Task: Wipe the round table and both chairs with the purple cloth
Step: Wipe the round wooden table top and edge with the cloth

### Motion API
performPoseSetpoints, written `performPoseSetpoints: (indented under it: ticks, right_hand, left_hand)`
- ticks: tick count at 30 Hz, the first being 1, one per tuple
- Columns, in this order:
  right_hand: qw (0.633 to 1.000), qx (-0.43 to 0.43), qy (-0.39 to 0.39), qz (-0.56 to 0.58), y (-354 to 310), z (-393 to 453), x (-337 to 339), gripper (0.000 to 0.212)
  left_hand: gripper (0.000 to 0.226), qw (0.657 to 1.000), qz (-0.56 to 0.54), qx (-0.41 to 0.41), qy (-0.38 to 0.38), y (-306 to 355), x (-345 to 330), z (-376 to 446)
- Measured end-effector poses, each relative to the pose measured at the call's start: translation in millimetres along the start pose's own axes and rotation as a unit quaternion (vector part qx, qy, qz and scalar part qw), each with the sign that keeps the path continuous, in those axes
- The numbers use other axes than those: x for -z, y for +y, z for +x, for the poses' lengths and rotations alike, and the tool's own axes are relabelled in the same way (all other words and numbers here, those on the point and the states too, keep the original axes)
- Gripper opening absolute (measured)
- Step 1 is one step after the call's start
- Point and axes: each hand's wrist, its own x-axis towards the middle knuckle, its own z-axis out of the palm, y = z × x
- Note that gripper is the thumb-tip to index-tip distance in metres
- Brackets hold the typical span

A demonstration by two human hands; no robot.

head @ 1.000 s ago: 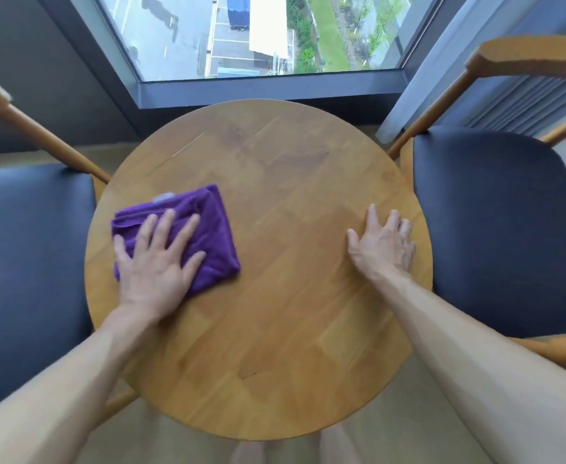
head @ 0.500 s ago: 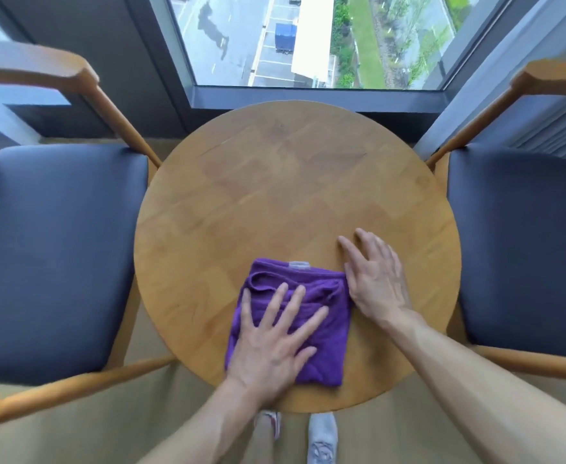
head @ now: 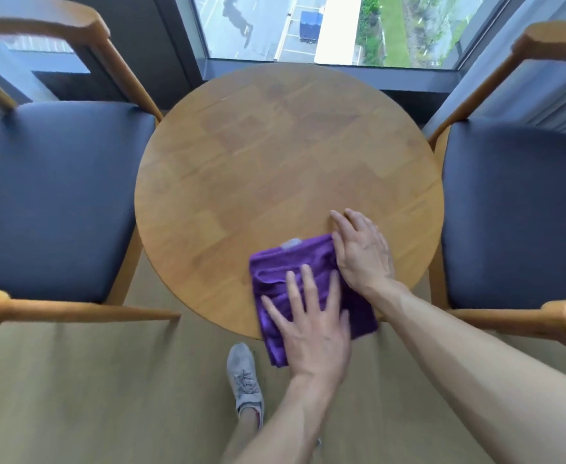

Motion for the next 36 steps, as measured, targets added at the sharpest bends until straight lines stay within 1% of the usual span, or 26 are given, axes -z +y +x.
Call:
performPoseSetpoints:
  ticks: [2, 4, 6, 7, 9, 12, 14, 16, 18, 19, 20, 21, 22, 25, 27, 28, 29, 30, 31, 33, 36]
  right_hand:
    - [1.000, 0.003, 0.009, -0.008, 0, 3, 1, 0.046]
    - [0.999, 0.009, 0.022, -0.035, -1, 5, 2, 0.046]
    - [0.997, 0.016, 0.026, -0.076, -2, 6, 1, 0.048]
    - [0.995, 0.018, 0.024, -0.099, -3, 7, -1, 0.049]
    - [0.991, 0.015, 0.015, -0.132, -5, 6, -4, 0.051]
    - [0.989, 0.001, 0.001, -0.148, -10, 6, -5, 0.055]
    - [0.988, -0.004, -0.007, -0.151, -13, 6, -4, 0.057]
    - [0.987, -0.011, -0.012, -0.157, -14, 7, -3, 0.058]
    - [0.986, -0.018, -0.008, -0.163, -17, 5, -4, 0.058]
    - [0.986, -0.023, -0.002, -0.163, -20, 5, -5, 0.058]
    - [0.986, -0.031, 0.004, -0.161, -24, 8, -6, 0.057]
    - [0.987, -0.038, 0.009, -0.156, -29, 11, -7, 0.057]
    - [0.988, -0.042, 0.014, -0.149, -36, 17, -8, 0.057]
    - [0.992, -0.041, 0.023, -0.119, -52, 40, -13, 0.058]
    - [0.994, -0.025, 0.015, -0.101, -63, 56, -17, 0.059]
    - [0.995, -0.017, 0.008, -0.094, -67, 63, -20, 0.060]
    - [0.996, -0.011, 0.002, -0.090, -69, 69, -22, 0.061]
    - [0.996, -0.007, -0.003, -0.092, -71, 73, -23, 0.061]
    - [0.995, -0.004, -0.004, -0.098, -71, 75, -24, 0.062]
    - [0.994, 0.001, 0.000, -0.110, -71, 77, -25, 0.061]
    - [0.993, -0.003, 0.012, -0.117, -72, 76, -24, 0.059]
  left_hand:
    - [0.069, 0.995, 0.010, -0.094, -0.010, -3, -6, -21]
    - [0.075, 0.988, 0.017, -0.155, -0.010, -35, -6, -28]
    - [0.074, 0.981, 0.025, -0.191, -0.015, -80, 1, -22]
    - [0.072, 0.982, 0.026, -0.189, -0.014, -103, 5, -15]
    - [0.065, 0.990, 0.024, -0.141, -0.015, -143, 18, 3]
    - [0.063, 1.000, 0.016, -0.019, -0.010, -191, 38, 44]
    - [0.064, 0.998, 0.003, 0.063, -0.006, -216, 49, 80]
    - [0.062, 0.990, -0.023, 0.140, 0.007, -226, 56, 120]
    - [0.063, 0.976, -0.050, 0.211, 0.013, -217, 59, 155]
    - [0.064, 0.971, -0.056, 0.232, 0.012, -205, 59, 167]
    - [0.065, 0.970, -0.057, 0.237, 0.006, -192, 58, 175]
    - [0.066, 0.973, -0.053, 0.223, -0.002, -177, 57, 176]
    - [0.066, 0.980, -0.044, 0.192, -0.011, -162, 53, 171]
    - [0.063, 0.999, -0.003, 0.039, -0.015, -142, 43, 136]
    - [0.061, 0.998, 0.017, -0.051, -0.011, -163, 43, 122]
    - [0.061, 0.996, 0.023, -0.080, -0.010, -182, 46, 124]
    - [0.061, 0.995, 0.030, -0.090, -0.008, -202, 50, 130]
    - [0.061, 0.996, 0.035, -0.083, -0.005, -223, 54, 140]
    - [0.063, 0.997, 0.037, -0.060, -0.003, -241, 59, 152]
    - [0.065, 0.999, 0.022, 0.026, 0.005, -266, 68, 180]
    - [0.065, 0.991, -0.001, 0.130, 0.020, -272, 74, 233]
